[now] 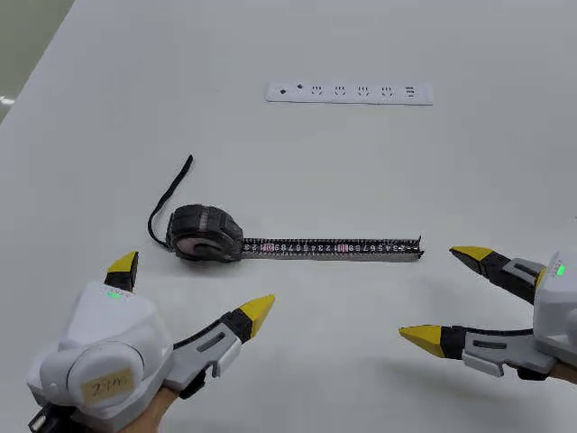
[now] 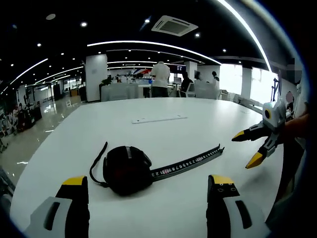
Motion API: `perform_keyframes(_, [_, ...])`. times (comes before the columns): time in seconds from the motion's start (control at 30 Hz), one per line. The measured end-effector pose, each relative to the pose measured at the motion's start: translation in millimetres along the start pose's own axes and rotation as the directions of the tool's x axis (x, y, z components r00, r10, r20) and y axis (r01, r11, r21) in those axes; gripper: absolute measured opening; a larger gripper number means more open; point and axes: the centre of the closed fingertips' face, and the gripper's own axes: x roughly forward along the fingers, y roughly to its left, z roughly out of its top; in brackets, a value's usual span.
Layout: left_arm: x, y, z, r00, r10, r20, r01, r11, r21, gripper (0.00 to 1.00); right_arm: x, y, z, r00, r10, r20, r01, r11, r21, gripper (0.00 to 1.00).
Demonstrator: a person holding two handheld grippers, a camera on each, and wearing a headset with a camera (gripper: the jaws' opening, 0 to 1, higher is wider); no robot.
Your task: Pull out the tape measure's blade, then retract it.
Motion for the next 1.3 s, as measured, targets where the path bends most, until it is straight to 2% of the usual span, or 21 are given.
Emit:
perform_keyframes(0.37, [21.3, 8.5, 0.7, 0.9996, 0.027, -0.004, -0.028, 1.0, -0.012, 0.96, 8.0, -13.6, 0.9, 0.998, 0.061, -0.02, -0.062, 0.996, -0.065, 0.66])
perform_keyframes(0.57, [30.1, 17.0, -0.8, 0.9988, 0.046, -0.016, -0.046, 0.999, -0.016, 0.95, 14.8, -22.2, 0.4, 0.9945, 0.095, -0.045, -0.099, 0.987, -0.126, 0.6])
perform_keyframes(0.7, [34.6, 23.9, -1.1, 0.9977, 0.065, -0.02, -0.066, 0.998, -0.023, 0.93, 19.1, -28.2, 1.6, 0.9925, 0.113, -0.048, -0.118, 0.983, -0.139, 0.56])
perform_keyframes(1.0, [43.2, 35.3, -1.8, 0.9946, 0.099, -0.029, -0.1, 0.994, -0.04, 0.88, 30.7, -39.4, 3.8, 0.9839, 0.162, -0.076, -0.174, 0.964, -0.203, 0.45])
perform_keyframes(1.3, [51.5, 38.0, -6.3, 0.9918, 0.118, -0.05, -0.121, 0.991, -0.062, 0.82, 41.0, -44.3, -0.9, 0.9692, 0.213, -0.124, -0.238, 0.939, -0.248, 0.33])
